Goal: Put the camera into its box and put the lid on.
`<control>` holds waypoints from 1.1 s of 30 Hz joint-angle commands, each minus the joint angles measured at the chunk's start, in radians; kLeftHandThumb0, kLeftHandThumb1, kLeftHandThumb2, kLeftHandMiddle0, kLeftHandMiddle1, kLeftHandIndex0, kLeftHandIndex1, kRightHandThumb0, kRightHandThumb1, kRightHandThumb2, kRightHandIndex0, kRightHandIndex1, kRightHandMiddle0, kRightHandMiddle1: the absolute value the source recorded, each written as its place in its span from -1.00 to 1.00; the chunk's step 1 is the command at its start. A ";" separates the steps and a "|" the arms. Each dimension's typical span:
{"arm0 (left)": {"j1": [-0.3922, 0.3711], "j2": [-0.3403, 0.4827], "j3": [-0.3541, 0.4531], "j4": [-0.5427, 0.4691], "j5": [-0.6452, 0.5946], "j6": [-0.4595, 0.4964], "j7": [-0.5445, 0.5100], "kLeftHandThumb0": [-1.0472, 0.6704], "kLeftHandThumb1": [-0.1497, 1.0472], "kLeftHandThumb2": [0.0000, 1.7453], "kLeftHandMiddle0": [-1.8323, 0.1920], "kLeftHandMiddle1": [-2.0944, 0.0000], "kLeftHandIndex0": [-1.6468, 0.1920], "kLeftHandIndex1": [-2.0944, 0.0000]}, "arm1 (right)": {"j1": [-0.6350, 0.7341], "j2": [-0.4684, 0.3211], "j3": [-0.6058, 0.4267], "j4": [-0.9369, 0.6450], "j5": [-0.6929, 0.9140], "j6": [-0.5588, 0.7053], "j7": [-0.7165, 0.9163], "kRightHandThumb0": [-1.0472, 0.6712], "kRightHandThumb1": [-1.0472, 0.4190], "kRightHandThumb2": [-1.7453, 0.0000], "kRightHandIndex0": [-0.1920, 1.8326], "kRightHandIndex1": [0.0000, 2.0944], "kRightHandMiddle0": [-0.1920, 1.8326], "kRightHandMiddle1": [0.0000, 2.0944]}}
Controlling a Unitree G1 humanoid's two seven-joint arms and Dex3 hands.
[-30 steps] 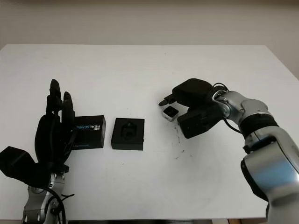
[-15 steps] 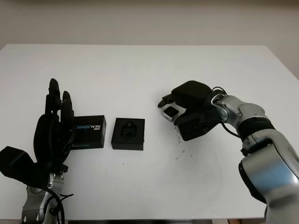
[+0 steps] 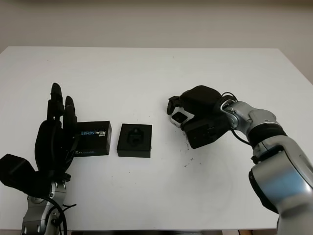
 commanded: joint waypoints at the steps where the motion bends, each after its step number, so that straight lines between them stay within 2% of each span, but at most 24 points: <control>1: 0.010 0.006 0.006 -0.019 -0.005 -0.001 -0.005 -0.54 1.00 -0.37 1.00 1.00 1.00 1.00 | 0.005 -0.005 0.014 0.019 -0.010 0.018 0.016 -0.21 -0.75 0.94 -0.47 -0.36 -0.49 -0.21; 7: 0.012 0.007 0.004 -0.024 0.003 0.002 0.000 -0.55 1.00 -0.37 1.00 1.00 1.00 1.00 | -0.003 -0.009 0.026 0.018 -0.026 0.035 0.034 -0.24 -0.77 0.93 -0.46 -0.46 -0.47 -0.31; 17: 0.009 0.008 0.006 -0.022 -0.004 0.003 -0.003 -0.56 1.00 -0.37 1.00 1.00 1.00 1.00 | -0.014 -0.016 0.055 0.016 -0.059 0.050 0.020 -0.25 -0.78 0.94 -0.43 -0.53 -0.45 -0.26; 21: 0.010 0.008 0.007 -0.020 -0.001 -0.002 -0.003 -0.55 1.00 -0.37 1.00 1.00 1.00 1.00 | -0.008 -0.020 0.057 0.018 -0.063 0.027 -0.029 -0.19 -0.78 0.94 -0.44 -0.23 -0.45 0.09; 24: 0.010 0.007 0.007 -0.021 -0.003 -0.001 -0.004 -0.55 1.00 -0.38 1.00 1.00 1.00 1.00 | -0.005 -0.024 0.066 0.021 -0.079 0.007 -0.085 -0.12 -0.79 0.94 -0.48 0.05 -0.38 0.21; 27: 0.010 0.006 0.006 -0.023 -0.003 0.002 -0.001 -0.55 1.00 -0.38 1.00 1.00 1.00 1.00 | -0.007 -0.025 0.078 0.026 -0.094 -0.002 -0.117 -0.10 -0.80 0.94 -0.53 0.23 -0.36 0.25; 33: 0.011 0.005 0.005 -0.024 0.001 0.004 0.002 -0.55 1.00 -0.39 1.00 1.00 1.00 1.00 | -0.007 -0.025 0.085 0.034 -0.094 -0.006 -0.137 -0.09 -0.81 0.94 -0.56 0.22 -0.35 0.27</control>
